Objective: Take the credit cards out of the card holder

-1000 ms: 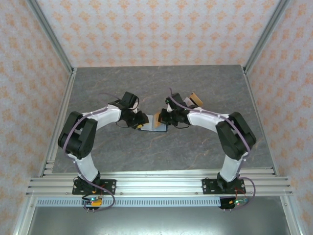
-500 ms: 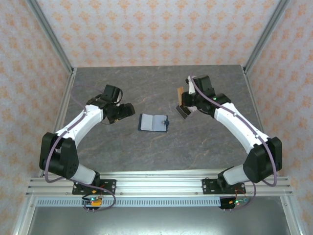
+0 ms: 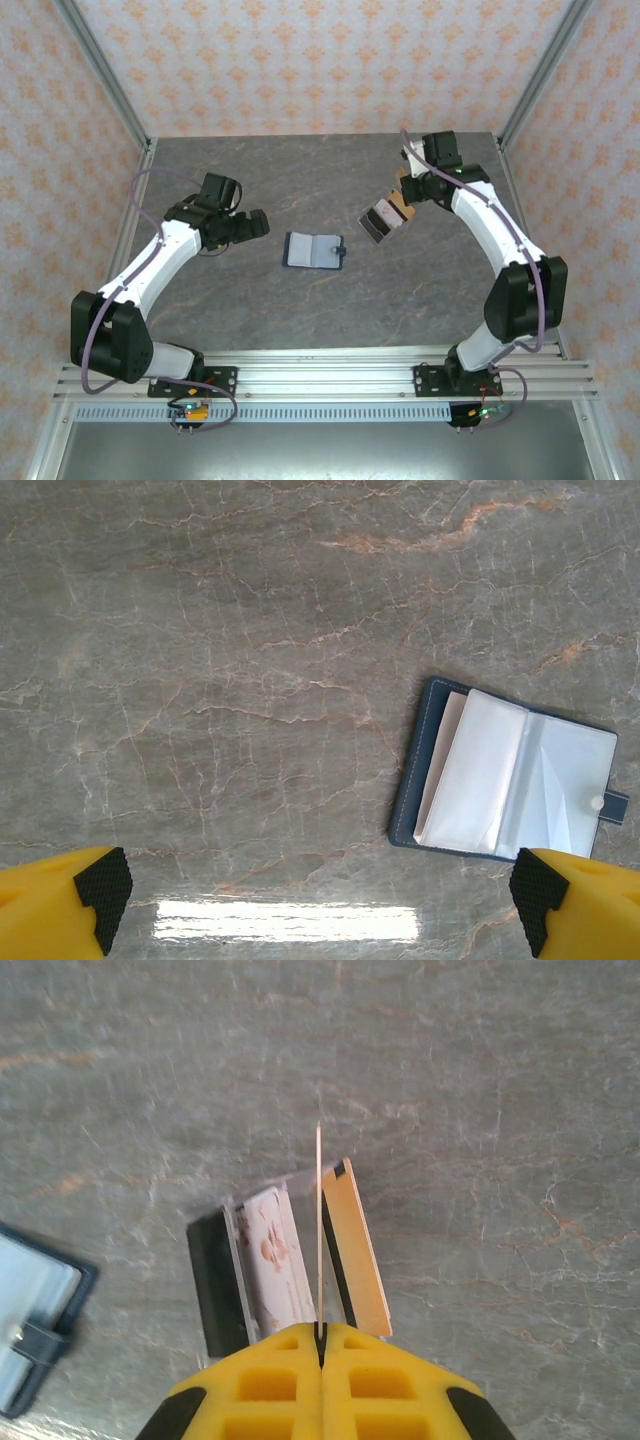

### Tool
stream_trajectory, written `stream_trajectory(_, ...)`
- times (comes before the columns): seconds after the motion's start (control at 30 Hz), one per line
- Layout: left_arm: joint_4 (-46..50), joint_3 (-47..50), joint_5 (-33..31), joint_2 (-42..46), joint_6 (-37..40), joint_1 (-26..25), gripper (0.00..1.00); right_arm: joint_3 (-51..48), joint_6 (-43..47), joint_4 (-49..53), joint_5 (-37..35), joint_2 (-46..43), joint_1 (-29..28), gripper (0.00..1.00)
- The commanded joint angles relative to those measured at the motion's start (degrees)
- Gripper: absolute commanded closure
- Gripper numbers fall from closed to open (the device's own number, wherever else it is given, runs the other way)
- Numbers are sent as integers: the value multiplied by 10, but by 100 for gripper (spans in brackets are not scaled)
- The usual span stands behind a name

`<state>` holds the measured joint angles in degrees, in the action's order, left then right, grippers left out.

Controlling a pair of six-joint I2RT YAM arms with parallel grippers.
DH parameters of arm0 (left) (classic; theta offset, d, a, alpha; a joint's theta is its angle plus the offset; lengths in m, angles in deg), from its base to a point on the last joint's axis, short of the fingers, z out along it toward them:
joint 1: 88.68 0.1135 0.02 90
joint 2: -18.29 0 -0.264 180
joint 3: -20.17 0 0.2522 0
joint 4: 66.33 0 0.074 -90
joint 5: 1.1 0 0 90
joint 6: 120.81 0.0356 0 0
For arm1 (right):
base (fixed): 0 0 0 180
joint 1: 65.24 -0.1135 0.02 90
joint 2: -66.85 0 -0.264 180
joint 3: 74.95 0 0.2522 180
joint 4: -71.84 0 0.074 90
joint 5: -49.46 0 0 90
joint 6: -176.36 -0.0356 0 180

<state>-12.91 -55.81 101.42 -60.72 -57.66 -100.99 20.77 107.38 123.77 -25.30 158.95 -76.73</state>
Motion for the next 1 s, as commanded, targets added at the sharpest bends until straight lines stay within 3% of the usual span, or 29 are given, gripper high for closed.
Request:
stream_trajectory(0.0, 21, 1, -18, 5, 15, 4, 0, 38, 76, 63, 12, 27, 3, 100)
stream_trajectory(0.4, 9, 5, 19, -6, 13, 4, 0, 128, 143, 157, 13, 144, 14, 100)
stream_trajectory(0.63, -9, 15, 46, -16, 6, 4, 0, 149, 148, 161, 4, 173, 16, 100)
stream_trajectory(0.97, -11, 15, 55, -22, 2, 4, 0, 171, 119, 170, -26, 186, 16, 75)
